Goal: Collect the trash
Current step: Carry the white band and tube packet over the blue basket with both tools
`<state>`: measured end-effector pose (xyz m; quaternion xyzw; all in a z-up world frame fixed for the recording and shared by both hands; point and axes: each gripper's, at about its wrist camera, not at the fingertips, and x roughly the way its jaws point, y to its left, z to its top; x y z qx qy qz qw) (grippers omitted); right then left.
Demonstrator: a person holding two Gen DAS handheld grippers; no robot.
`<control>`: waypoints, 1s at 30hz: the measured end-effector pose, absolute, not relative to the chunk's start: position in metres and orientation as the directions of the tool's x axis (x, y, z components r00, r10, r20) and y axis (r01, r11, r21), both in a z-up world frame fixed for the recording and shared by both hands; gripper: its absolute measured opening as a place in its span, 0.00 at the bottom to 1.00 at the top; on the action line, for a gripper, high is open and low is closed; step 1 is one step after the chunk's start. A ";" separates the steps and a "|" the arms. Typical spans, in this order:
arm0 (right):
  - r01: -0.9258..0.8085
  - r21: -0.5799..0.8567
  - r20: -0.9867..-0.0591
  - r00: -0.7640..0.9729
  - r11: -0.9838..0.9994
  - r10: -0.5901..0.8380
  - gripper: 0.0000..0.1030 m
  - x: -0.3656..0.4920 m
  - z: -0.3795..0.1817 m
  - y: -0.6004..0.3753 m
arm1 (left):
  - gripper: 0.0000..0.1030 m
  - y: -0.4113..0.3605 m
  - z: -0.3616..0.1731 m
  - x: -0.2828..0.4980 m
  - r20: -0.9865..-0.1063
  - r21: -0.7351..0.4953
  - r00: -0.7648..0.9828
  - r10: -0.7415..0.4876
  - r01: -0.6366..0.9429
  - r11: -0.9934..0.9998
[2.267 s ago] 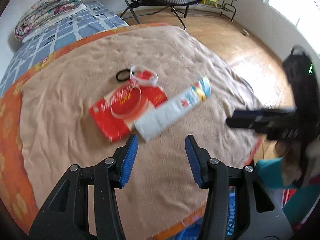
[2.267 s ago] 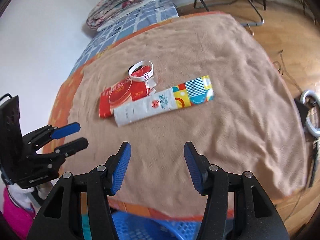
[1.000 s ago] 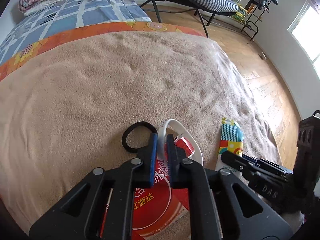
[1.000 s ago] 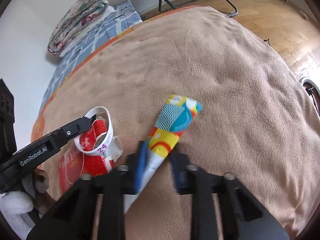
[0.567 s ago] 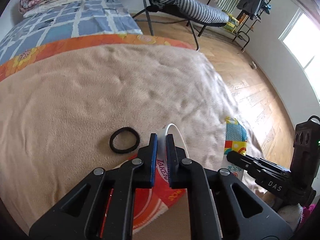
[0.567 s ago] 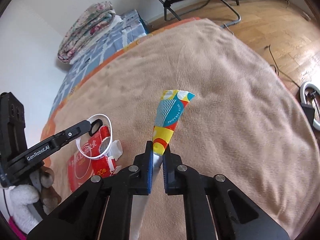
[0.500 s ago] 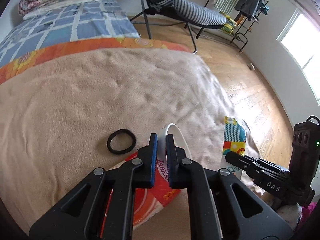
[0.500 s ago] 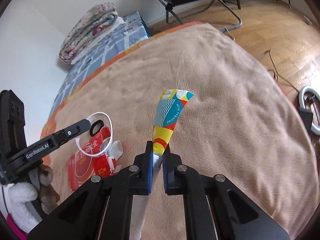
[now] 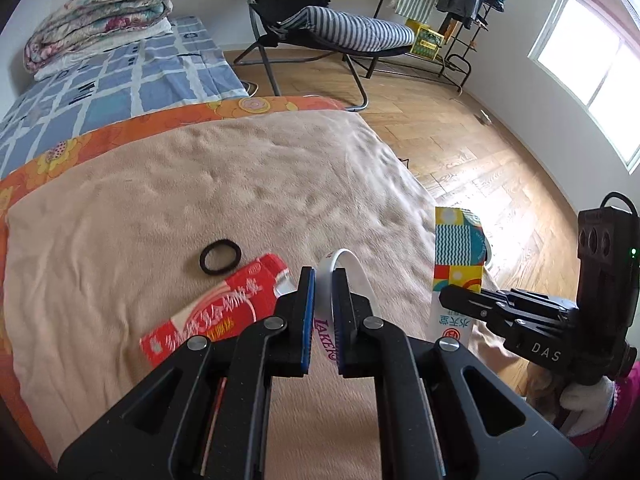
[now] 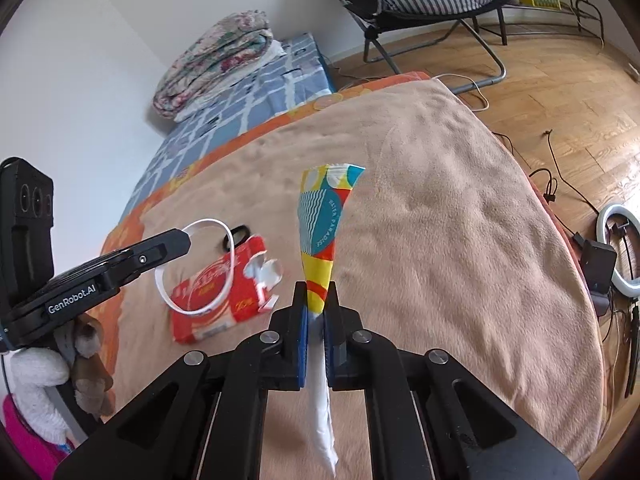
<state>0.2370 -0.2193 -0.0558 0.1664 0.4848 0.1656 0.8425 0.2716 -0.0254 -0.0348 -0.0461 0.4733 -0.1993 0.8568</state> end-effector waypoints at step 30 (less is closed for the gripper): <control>-0.368 0.378 -0.791 0.350 0.850 0.502 0.05 0.074 -0.016 -0.197 | 0.06 0.002 -0.020 0.058 -0.822 -0.220 0.444 -0.356 0.330 0.918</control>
